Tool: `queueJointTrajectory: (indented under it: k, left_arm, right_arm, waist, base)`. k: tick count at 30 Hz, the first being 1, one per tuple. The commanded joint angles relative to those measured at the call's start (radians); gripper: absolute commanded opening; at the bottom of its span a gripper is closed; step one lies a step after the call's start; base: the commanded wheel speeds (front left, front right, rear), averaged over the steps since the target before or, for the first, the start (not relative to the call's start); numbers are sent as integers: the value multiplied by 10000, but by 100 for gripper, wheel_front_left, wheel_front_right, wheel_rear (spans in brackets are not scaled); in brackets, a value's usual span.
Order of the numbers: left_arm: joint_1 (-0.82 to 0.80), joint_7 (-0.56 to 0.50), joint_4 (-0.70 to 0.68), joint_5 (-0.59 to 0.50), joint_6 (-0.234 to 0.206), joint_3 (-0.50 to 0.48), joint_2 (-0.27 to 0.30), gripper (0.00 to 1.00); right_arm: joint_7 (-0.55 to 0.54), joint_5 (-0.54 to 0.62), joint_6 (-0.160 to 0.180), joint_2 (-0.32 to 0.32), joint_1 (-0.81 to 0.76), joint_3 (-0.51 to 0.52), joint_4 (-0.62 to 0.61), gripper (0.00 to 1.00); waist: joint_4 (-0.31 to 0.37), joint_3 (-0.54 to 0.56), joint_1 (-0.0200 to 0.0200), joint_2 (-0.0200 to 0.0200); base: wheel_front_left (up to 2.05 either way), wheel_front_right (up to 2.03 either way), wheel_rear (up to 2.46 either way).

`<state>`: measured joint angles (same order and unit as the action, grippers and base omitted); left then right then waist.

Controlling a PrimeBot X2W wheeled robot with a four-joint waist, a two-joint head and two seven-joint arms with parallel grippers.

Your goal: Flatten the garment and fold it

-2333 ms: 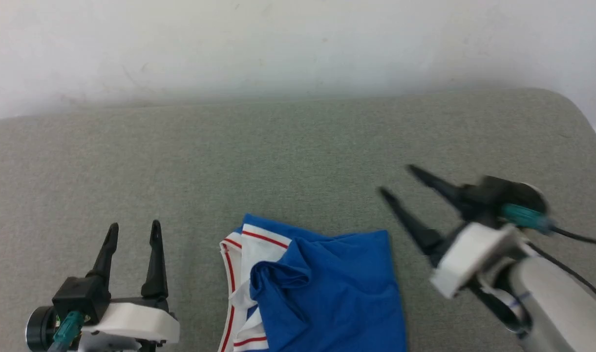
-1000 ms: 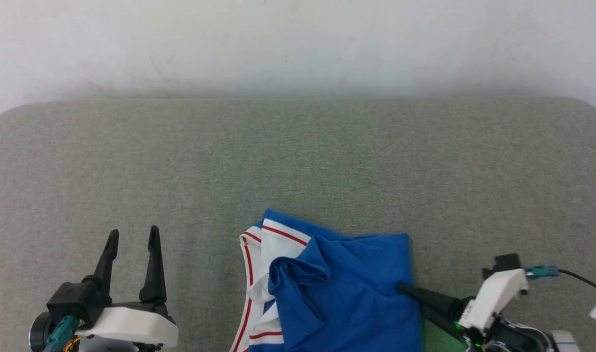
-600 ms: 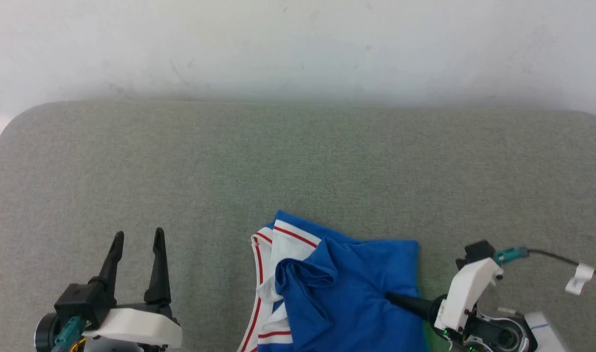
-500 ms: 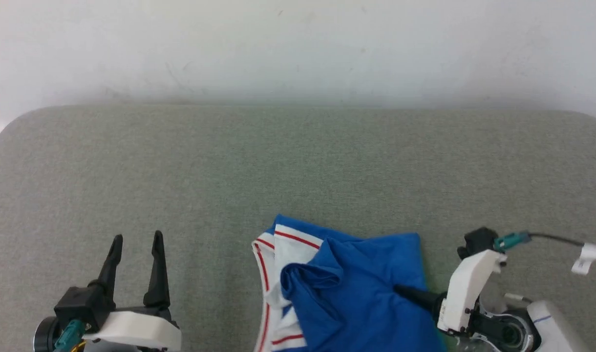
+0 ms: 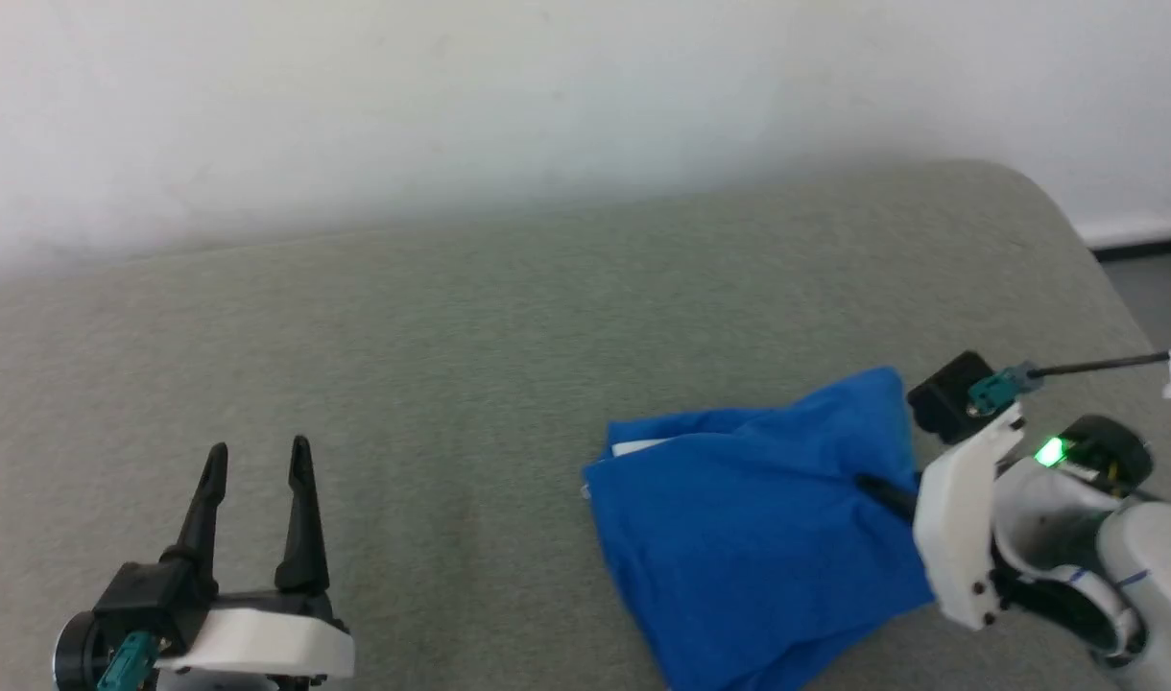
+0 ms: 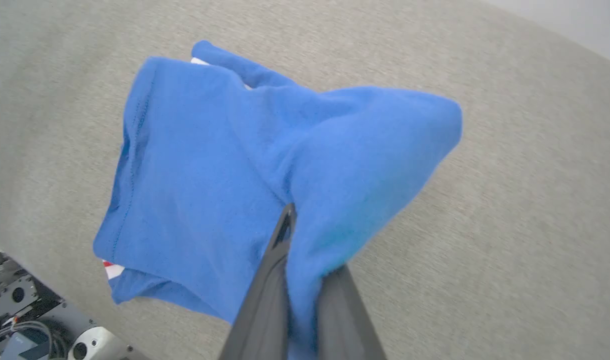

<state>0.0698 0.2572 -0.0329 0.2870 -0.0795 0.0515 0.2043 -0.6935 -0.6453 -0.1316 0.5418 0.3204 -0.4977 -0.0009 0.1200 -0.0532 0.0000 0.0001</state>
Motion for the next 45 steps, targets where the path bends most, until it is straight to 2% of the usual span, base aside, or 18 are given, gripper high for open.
queueJointTrajectory:
  k: [1, 5, 9, 17, 21, 22, 23, 24, 31, 35, 40, 45]
  left_arm:
    - [-134, 45, -81, -108, 36, -34, -59, 100]
    - [-465, 45, -331, -343, 90, -24, -118, 100]
    - [-1055, 45, -490, -621, 197, 149, 0, 100]
    - [-2275, -172, -679, -1040, 423, 574, 296, 100]
    - [-2542, -217, -686, -1111, 440, 668, 347, 100]
    - [-2570, -217, -672, -1105, 433, 669, 351, 100]
    - [-2579, -216, -652, -1100, 417, 671, 346, 100]
    - [-2580, -211, -629, -1097, 393, 673, 334, 100]
    - [-2343, -90, -347, -909, 226, 585, 121, 100]
    - [-2016, -6, -145, -722, 179, 474, -85, 100]
    - [-1493, 35, 44, -540, 132, 248, -295, 100]
    - [-1034, 42, 32, -419, 126, -116, -535, 100]
  right_arm:
    - [-40, 93, 9, 166, 224, -20, -82, 0]
    - [8, 68, 9, 665, 753, -6, 125, 0]
    - [710, 75, 9, 933, 1315, 113, 1032, 0]
    - [2868, 368, 9, 1307, 2251, 493, 3691, 0]
    - [4340, 435, 9, 1057, 2673, 844, 5056, 0]
    - [4700, 468, 9, 969, 2742, 877, 5391, 20]
    - [5090, 498, 9, 861, 2790, 864, 5667, 82]
    - [5545, 517, 9, 763, 2829, 848, 5908, 100]
    - [8723, 1474, 9, 560, 2697, 1652, 8136, 100]
    - [9431, 2274, 9, 503, 2306, 2407, 8662, 100]
    - [9544, 2912, 9, 17, 1202, 3420, 7486, 100]
    - [9549, 3365, 9, -1069, -152, 4028, 5621, 100]
  waist:
    - [1107, -582, 0, -1]
    - [2003, -1339, 0, -1]
    - [2585, -2300, 0, -1]
    - [2700, -3580, 0, -1]
    - [2534, -3795, 0, -1]
    - [2479, -3813, 0, -1]
    - [2427, -3815, 0, -1]
    - [2367, -3805, 0, -1]
    - [1841, -3202, 0, -1]
    - [1491, -2504, 0, -1]
    - [996, -1667, 0, -1]
    - [464, -1093, 0, -1]
  base:
    - [0, 0, 0]
    - [0, 0, 0]
    - [0, 0, 0]
    - [0, 0, 0]
    - [0, 0, 0]
    - [0, 0, 0]
    - [0, 0, 0]
    - [0, 0, 0]
    - [0, 0, 0]
    - [0, 0, 0]
    - [0, 0, 0]
    - [0, 0, 0]
